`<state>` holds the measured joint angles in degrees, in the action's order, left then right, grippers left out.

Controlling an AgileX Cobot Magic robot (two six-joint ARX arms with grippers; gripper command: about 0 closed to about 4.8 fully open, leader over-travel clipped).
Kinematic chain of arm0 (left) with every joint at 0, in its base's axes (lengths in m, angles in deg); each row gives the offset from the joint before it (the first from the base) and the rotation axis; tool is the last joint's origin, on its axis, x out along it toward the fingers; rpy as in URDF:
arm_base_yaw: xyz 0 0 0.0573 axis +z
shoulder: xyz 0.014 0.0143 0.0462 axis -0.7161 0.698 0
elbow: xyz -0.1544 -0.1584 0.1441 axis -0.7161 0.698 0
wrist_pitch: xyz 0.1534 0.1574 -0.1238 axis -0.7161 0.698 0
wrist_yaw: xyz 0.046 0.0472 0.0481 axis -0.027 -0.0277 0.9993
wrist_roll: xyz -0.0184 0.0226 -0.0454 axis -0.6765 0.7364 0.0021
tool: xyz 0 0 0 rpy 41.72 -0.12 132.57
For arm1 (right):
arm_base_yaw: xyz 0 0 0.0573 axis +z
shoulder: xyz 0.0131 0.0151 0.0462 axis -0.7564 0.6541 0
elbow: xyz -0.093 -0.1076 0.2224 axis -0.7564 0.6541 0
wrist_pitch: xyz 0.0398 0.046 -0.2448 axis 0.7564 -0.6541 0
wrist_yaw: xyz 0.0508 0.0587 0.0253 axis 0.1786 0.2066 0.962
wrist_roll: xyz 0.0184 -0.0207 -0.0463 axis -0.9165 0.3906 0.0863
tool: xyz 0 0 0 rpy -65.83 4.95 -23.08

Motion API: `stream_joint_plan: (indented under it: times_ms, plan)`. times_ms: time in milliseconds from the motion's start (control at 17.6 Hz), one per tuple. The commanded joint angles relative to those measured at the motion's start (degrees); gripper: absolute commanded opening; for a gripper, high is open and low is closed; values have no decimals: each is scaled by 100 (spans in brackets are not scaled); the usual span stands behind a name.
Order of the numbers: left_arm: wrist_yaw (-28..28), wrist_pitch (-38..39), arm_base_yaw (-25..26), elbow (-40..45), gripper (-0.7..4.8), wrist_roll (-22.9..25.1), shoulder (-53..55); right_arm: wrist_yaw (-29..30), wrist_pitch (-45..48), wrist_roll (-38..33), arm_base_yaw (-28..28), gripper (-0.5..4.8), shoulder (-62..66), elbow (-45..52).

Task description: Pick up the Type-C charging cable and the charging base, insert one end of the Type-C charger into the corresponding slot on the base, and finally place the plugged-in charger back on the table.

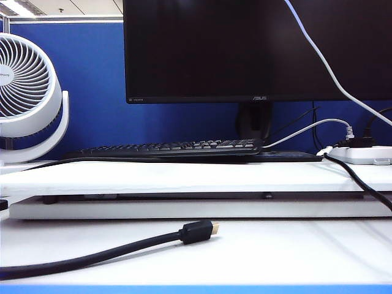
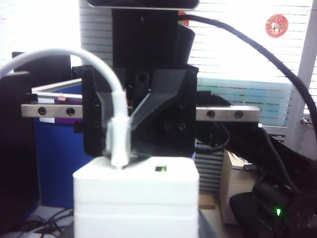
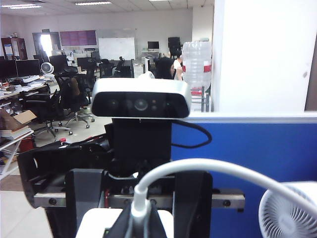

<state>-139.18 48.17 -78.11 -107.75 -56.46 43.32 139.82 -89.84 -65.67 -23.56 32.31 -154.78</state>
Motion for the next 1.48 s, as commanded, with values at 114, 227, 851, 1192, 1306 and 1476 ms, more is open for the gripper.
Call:
stream_joint_plan:
  times_ms: [114,227,851,1192,1306,1476]
  plan:
    - [42,-507,-4,-85,-6,7,-118,114,-549,24,-17,-1,22,28]
    - [66,-507,-4,-85,-6,4,-118,111,-765,203,-17,-1,17,28]
    - [61,-588,-4,-85,-6,9,-118,-299,-1469,638,-17,237,-31,26]
    - [44,-540,-4,-85,-6,11,-118,-323,-1335,638,-17,244,-105,24]
    - [44,-457,-4,-85,-6,9,-118,-345,-1255,636,-17,244,-199,24]
    - [46,-463,-4,-85,-6,9,-118,-376,-1215,612,-17,243,-356,24]
